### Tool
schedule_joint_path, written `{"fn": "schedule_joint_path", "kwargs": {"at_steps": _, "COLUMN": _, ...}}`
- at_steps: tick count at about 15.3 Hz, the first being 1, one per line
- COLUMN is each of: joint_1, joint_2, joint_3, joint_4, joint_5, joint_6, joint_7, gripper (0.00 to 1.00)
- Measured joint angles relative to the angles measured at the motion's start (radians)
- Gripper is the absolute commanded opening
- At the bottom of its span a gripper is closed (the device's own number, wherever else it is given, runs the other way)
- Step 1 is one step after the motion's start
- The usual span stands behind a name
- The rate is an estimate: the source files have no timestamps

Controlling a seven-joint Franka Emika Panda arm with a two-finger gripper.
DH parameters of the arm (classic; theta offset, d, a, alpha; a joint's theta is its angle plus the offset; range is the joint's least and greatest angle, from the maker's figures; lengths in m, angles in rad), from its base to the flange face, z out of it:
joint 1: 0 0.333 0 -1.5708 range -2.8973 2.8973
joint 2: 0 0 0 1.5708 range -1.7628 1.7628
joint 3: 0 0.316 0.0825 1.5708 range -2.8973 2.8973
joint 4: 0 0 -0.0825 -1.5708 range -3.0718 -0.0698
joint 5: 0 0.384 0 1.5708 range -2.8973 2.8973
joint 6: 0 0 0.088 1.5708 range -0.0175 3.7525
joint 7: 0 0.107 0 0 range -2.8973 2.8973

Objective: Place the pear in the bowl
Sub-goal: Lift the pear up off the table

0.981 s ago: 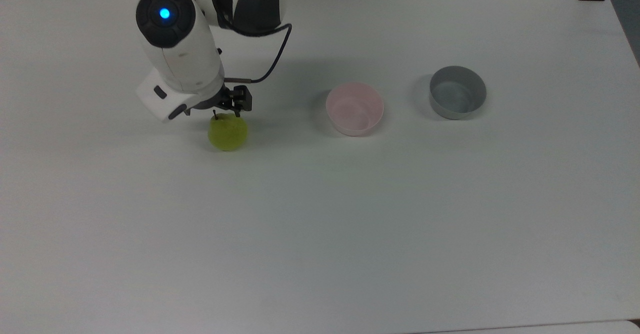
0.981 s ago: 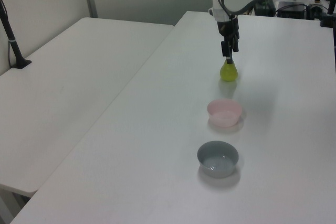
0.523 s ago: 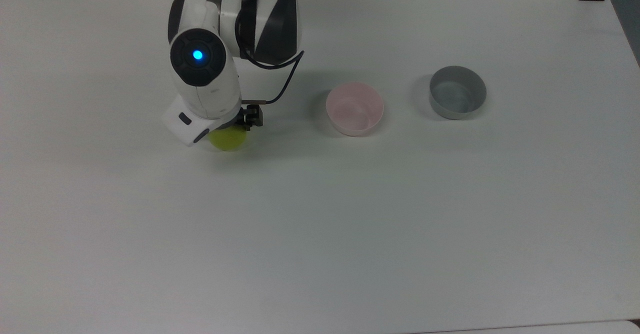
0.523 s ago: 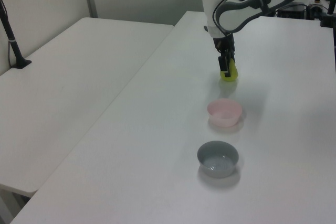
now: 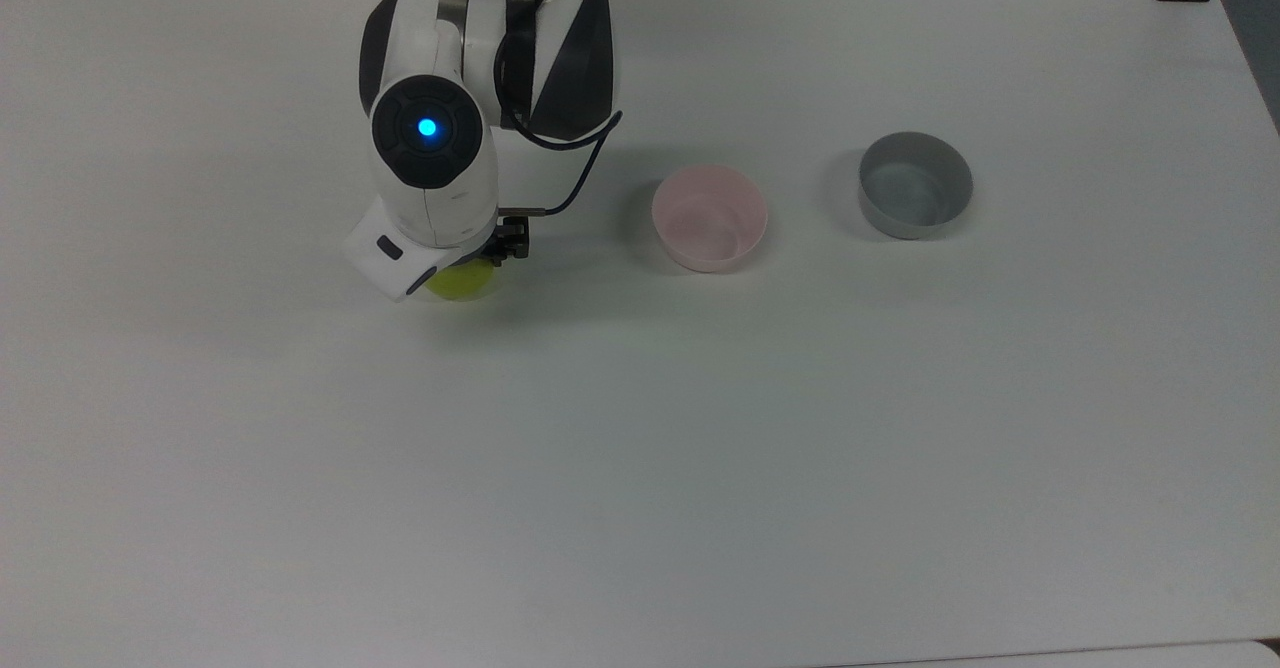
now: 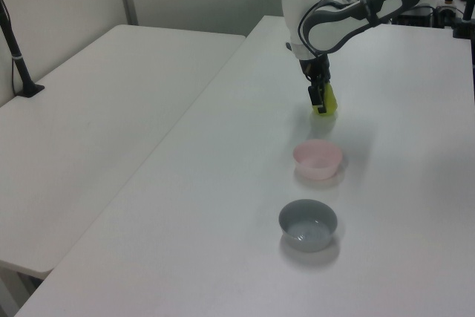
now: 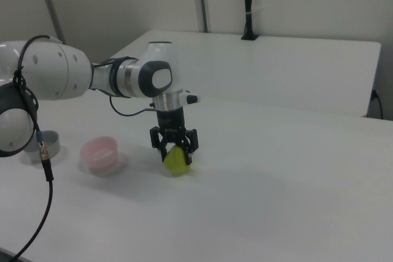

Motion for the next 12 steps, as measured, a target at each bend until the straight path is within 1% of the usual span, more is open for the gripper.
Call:
{"fn": "schedule_joint_path", "kwargs": {"at_steps": 2, "joint_1": -0.004, "joint_2": -0.009, "joint_3": -0.002, "joint_4": 0.007, "joint_5": 0.000, "joint_6": 0.000, "joint_7": 0.000, "gripper": 0.27}}
{"fn": "schedule_joint_path", "kwargs": {"at_steps": 4, "joint_1": -0.016, "joint_2": -0.043, "joint_3": -0.007, "joint_4": 0.013, "joint_5": 0.000, "joint_6": -0.018, "joint_7": 0.000, "gripper": 0.27}}
{"fn": "schedule_joint_path", "kwargs": {"at_steps": 9, "joint_1": -0.043, "joint_2": -0.203, "joint_3": -0.009, "joint_4": 0.020, "joint_5": 0.001, "joint_6": -0.127, "joint_7": -0.001, "gripper": 0.28}}
{"fn": "schedule_joint_path", "kwargs": {"at_steps": 12, "joint_1": -0.049, "joint_2": -0.272, "joint_3": -0.008, "joint_4": 0.022, "joint_5": 0.003, "joint_6": -0.152, "joint_7": -0.001, "gripper": 0.29}}
